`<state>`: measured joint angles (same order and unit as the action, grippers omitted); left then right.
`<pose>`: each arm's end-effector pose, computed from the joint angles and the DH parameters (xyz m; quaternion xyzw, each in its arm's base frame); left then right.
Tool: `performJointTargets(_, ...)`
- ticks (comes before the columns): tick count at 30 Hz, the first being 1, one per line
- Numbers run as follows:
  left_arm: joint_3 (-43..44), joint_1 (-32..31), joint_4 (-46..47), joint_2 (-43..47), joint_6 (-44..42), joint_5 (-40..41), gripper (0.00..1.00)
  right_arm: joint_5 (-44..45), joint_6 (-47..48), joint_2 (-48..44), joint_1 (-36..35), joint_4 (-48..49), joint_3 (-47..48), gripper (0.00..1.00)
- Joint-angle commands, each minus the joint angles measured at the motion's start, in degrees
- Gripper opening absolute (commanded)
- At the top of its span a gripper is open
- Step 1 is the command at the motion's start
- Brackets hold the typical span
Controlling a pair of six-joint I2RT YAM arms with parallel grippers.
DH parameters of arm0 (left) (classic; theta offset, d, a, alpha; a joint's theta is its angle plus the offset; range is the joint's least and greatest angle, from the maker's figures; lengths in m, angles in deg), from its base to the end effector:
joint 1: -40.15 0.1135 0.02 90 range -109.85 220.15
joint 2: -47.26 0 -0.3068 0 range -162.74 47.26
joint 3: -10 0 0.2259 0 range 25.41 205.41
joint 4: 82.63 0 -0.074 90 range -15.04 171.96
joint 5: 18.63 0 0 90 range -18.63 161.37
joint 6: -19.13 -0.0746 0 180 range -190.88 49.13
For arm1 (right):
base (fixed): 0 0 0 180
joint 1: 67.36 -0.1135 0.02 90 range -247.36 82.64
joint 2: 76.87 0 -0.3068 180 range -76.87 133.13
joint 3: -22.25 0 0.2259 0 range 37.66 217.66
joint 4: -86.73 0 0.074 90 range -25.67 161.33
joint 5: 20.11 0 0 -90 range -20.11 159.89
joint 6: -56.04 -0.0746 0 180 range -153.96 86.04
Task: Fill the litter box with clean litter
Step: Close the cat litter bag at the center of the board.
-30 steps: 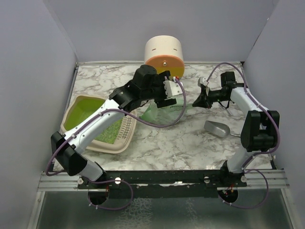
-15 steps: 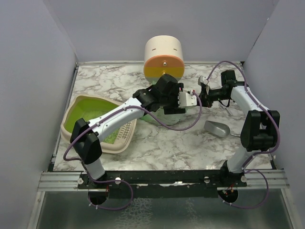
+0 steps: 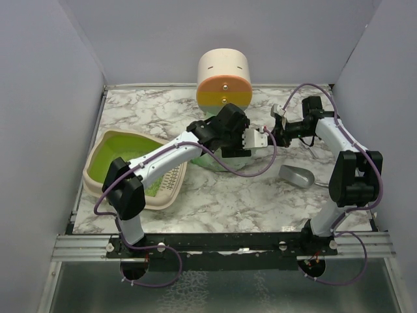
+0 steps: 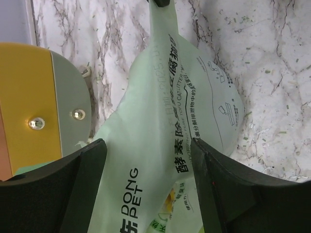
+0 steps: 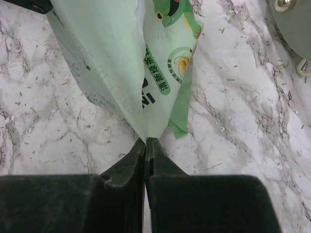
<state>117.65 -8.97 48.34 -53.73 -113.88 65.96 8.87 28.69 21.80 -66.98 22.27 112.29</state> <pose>0.2646 -0.3164 0.3410 0.6713 0.6203 -0.0646 0.4005 0.3221 0.0631 0.2775 -0.5045 0.6908 0.3619 0.3705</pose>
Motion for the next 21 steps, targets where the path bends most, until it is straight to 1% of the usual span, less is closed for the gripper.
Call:
performJointTargets(1, -2.3, 0.4, -1.4, 0.4, 1.0, 0.9, 0.69, 1.7, -0.6, -0.6, 0.9, 0.7, 1.6, 0.01)
performJointTargets(3, -3.6, 0.9, -1.4, 0.4, 1.2, 1.4, 0.64, 2.1, -0.6, -0.6, 0.9, 0.7, 1.6, 0.01)
performJointTargets(5, -4.3, 1.6, -1.4, 0.6, 1.4, 2.3, 0.54, 2.6, -0.4, -0.6, 0.9, 0.5, 1.6, 0.01)
performJointTargets(8, -4.0, 3.0, -1.6, 1.2, 2.5, 4.8, 0.25, 3.4, -0.1, -0.9, 1.0, 0.6, 1.2, 0.01)
performJointTargets(10, -3.5, 4.1, -1.7, 1.8, 4.0, 5.8, 0.01, 3.9, -0.2, -1.1, 1.0, 1.1, 0.7, 0.01)
performJointTargets(16, -4.4, 5.5, -1.5, 5.8, 5.3, 6.7, 0.00, 4.6, 0.1, -1.2, 1.0, 1.2, 0.1, 0.01)
performJointTargets(17, -6.7, 5.5, -1.5, 6.4, 5.7, 8.2, 0.23, 5.1, -0.1, -1.2, 0.9, 1.4, -0.1, 0.01)
performJointTargets(18, -7.3, 5.5, -1.5, 6.4, 5.6, 8.9, 0.24, 5.2, -0.1, -1.1, 1.0, 1.5, 0.0, 0.01)
performJointTargets(20, -8.3, 5.6, -1.5, 6.5, 5.9, 10.1, 0.23, 5.5, -0.2, -1.2, 0.9, 1.4, 0.2, 0.01)
performJointTargets(21, -8.6, 5.7, -1.4, 6.5, 6.1, 10.7, 0.06, 5.7, -0.2, -1.3, 0.9, 1.3, 0.3, 0.01)
